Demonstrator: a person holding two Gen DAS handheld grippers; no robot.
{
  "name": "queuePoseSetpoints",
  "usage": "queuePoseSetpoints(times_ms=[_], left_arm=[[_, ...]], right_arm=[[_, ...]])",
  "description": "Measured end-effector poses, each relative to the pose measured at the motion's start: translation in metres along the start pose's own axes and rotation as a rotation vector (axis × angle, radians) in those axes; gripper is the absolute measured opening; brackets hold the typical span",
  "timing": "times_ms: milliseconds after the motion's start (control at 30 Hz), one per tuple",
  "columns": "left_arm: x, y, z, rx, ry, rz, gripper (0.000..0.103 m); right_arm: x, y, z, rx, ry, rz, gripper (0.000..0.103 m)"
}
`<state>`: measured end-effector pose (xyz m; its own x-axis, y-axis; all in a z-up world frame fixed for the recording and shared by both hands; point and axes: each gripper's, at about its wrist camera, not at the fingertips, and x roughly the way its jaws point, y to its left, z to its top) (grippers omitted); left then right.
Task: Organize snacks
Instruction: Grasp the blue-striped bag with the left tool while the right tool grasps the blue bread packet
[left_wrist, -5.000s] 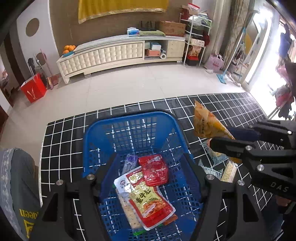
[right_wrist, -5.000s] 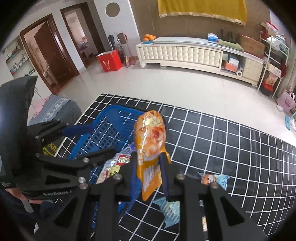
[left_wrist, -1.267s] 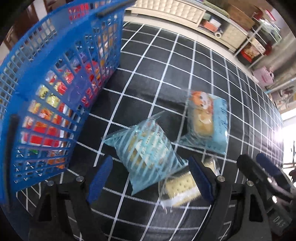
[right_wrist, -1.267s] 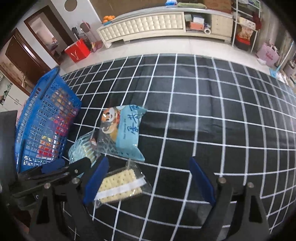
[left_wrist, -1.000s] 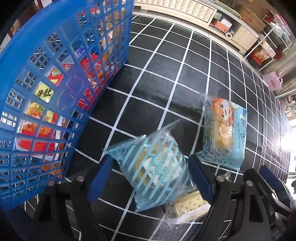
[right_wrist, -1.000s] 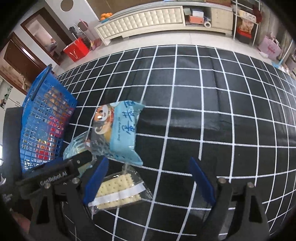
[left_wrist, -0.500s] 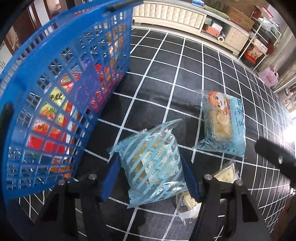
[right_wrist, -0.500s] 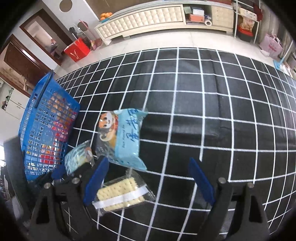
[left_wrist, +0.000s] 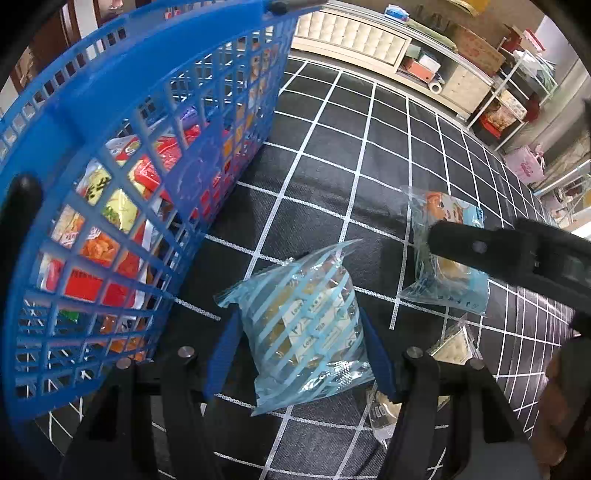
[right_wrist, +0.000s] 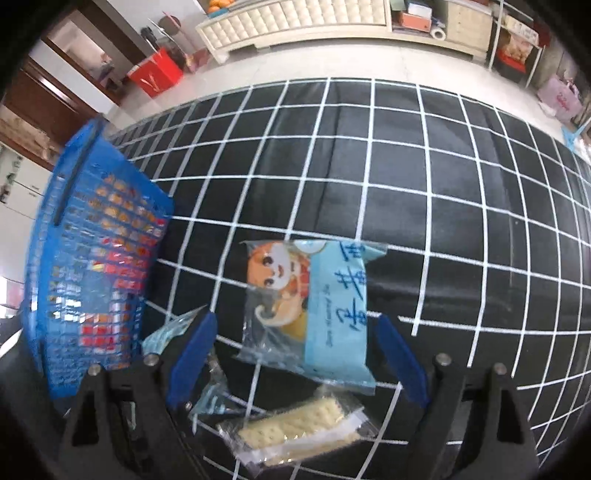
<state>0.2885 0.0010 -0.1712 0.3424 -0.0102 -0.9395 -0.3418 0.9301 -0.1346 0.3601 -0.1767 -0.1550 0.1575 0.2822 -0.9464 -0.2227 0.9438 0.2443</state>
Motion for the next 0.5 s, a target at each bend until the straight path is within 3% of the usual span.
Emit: queuePoseSetpoints(times_ms=[233, 400, 500], left_arm=[[0.005, -0.006, 0.009, 0.027, -0.011, -0.010, 0.061], [0.004, -0.006, 0.007, 0.033, -0.012, -0.015, 0.061], [0.002, -0.009, 0.005, 0.050, -0.020, -0.015, 0.060]], right_arm=[[0.016, 0.011, 0.003, -0.034, 0.015, -0.085, 0.090], [0.032, 0.013, 0.000, -0.020, 0.038, -0.055, 0.070], [0.029, 0.008, -0.006, -0.012, 0.016, -0.045, 0.069]])
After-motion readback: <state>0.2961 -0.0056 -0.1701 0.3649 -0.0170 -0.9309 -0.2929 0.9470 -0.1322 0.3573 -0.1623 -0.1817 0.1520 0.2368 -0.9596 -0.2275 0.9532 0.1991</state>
